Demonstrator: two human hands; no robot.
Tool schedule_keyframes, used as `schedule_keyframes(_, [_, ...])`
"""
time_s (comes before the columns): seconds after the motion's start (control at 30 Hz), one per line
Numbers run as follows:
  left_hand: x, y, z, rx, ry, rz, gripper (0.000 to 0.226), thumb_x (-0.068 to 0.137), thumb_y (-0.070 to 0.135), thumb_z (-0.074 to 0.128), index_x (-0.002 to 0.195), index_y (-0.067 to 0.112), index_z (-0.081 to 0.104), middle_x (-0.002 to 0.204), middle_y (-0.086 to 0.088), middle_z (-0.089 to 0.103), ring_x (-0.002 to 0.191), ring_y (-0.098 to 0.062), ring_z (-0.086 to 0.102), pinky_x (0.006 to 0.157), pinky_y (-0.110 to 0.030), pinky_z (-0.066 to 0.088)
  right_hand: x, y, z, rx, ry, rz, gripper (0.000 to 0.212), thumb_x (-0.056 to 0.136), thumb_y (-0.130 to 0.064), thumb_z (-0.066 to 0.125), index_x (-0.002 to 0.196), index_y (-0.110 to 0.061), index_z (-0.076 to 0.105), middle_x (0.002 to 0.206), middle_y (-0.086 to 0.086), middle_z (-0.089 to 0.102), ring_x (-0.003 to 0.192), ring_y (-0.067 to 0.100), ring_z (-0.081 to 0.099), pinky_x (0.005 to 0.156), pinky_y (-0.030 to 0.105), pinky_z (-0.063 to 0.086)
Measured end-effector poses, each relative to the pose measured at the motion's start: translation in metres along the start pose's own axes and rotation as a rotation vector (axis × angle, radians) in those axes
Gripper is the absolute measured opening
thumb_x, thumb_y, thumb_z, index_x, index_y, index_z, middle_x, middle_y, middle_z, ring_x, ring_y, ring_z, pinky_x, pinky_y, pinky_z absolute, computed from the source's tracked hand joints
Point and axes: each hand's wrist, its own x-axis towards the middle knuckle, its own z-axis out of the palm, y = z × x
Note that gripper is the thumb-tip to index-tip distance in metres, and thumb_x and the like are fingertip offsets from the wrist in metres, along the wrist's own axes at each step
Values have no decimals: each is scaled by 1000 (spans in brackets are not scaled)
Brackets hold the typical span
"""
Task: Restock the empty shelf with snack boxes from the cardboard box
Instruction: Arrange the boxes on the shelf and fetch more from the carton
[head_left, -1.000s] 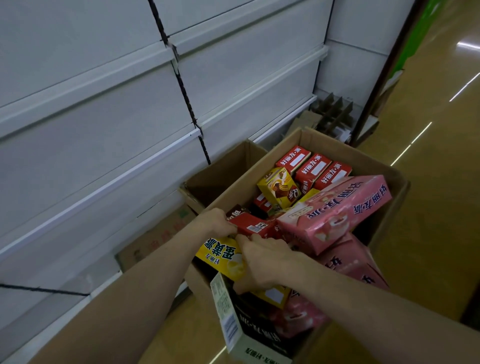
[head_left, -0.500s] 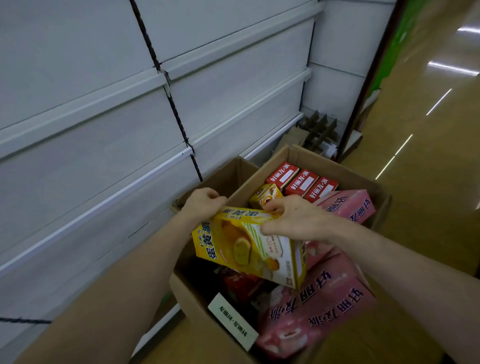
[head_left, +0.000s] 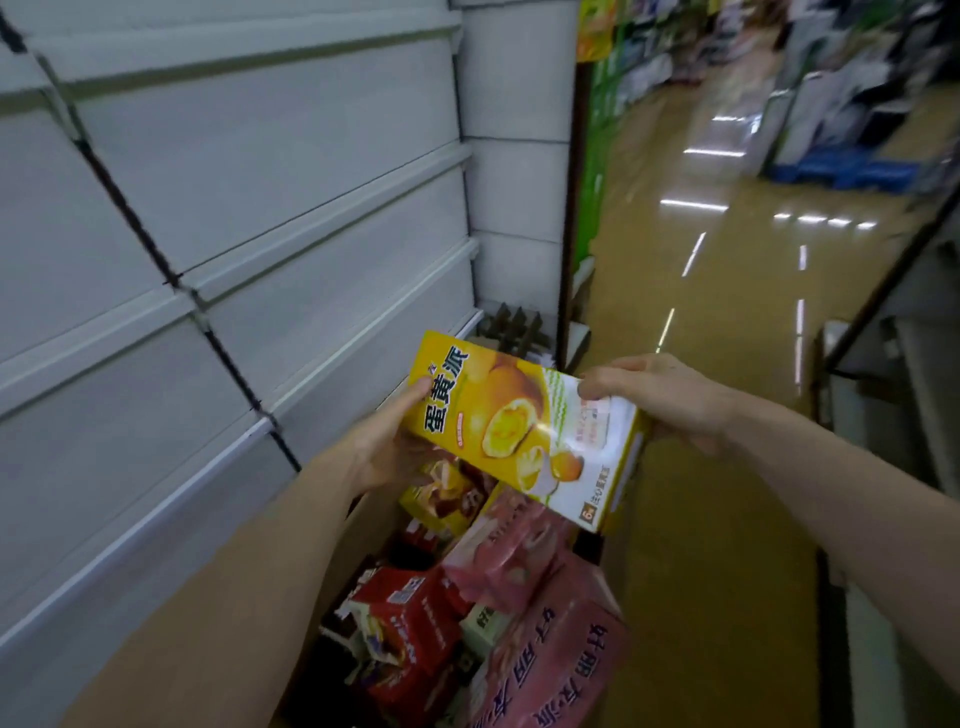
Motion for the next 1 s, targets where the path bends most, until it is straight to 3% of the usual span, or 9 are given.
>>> schedule_keyframes(0.07, [3, 12, 29, -73, -65, 21, 34, 89, 47, 59, 96, 14, 59, 104, -14, 63, 99, -30, 61, 93, -49, 47, -12, 4, -25, 48, 75, 23, 16, 83, -29, 66, 90, -16, 71, 86, 4, 75, 78, 18, 68, 74, 33, 54])
schedule_keyframes(0.2, [2, 40, 99, -117, -185, 98, 33, 83, 42, 67, 97, 11, 63, 83, -12, 73, 90, -29, 64, 87, -49, 51, -38, 11, -71, 51, 158, 64, 23, 85, -32, 65, 99, -14, 70, 87, 6, 75, 79, 20, 69, 76, 34, 56])
schedule_keyframes(0.3, [-4, 60, 150, -116, -309, 119, 64, 64, 43, 76, 119, 13, 61, 109, -12, 69, 95, -29, 67, 76, -45, 55, -61, 15, -104, 3, 201, 93, 28, 87, -35, 64, 100, -11, 69, 87, 7, 75, 79, 21, 70, 75, 34, 56])
schedule_keyframes(0.47, [-18, 84, 228, -80, -398, 216, 23, 86, 33, 68, 99, 15, 61, 90, -10, 67, 83, -30, 65, 69, -47, 52, -108, 18, -155, -62, 341, 61, 26, 90, -42, 60, 97, -20, 71, 87, 2, 76, 82, 19, 73, 87, 36, 56])
schedule_keyframes(0.57, [-29, 95, 275, -97, -475, 270, 13, 88, 28, 67, 94, 18, 62, 84, -8, 68, 80, -26, 65, 68, -43, 53, -140, 18, -182, -69, 438, 23, 15, 92, -42, 57, 94, -30, 65, 86, -3, 75, 78, 12, 72, 73, 24, 55])
schedule_keyframes(0.63, [-42, 101, 306, -98, -534, 315, 7, 89, 22, 65, 94, 18, 63, 84, -7, 67, 79, -23, 63, 69, -41, 53, -158, 20, -200, -85, 520, 2, 19, 92, -45, 57, 99, -29, 64, 87, -4, 75, 77, 9, 72, 69, 21, 55])
schedule_keyframes(0.8, [-76, 115, 378, -77, -682, 356, 12, 87, 15, 66, 98, 15, 64, 99, -14, 67, 89, -28, 63, 83, -46, 53, -207, 28, -248, -92, 708, -13, 33, 87, -50, 60, 105, -23, 66, 84, -6, 75, 74, 8, 72, 70, 24, 57])
schedule_keyframes(0.9, [-96, 119, 417, -40, -710, 372, 13, 87, 16, 65, 100, 14, 61, 95, -15, 65, 83, -28, 63, 75, -43, 53, -235, 32, -274, -125, 803, -16, 37, 87, -49, 61, 107, -19, 68, 91, -2, 74, 80, 11, 72, 76, 29, 58])
schedule_keyframes(1.0, [-115, 119, 455, -22, -752, 379, 11, 88, 17, 65, 98, 14, 60, 94, -16, 65, 83, -29, 62, 75, -44, 52, -262, 38, -298, -133, 863, -2, 35, 87, -48, 62, 102, -17, 69, 87, -2, 74, 75, 10, 71, 69, 24, 57])
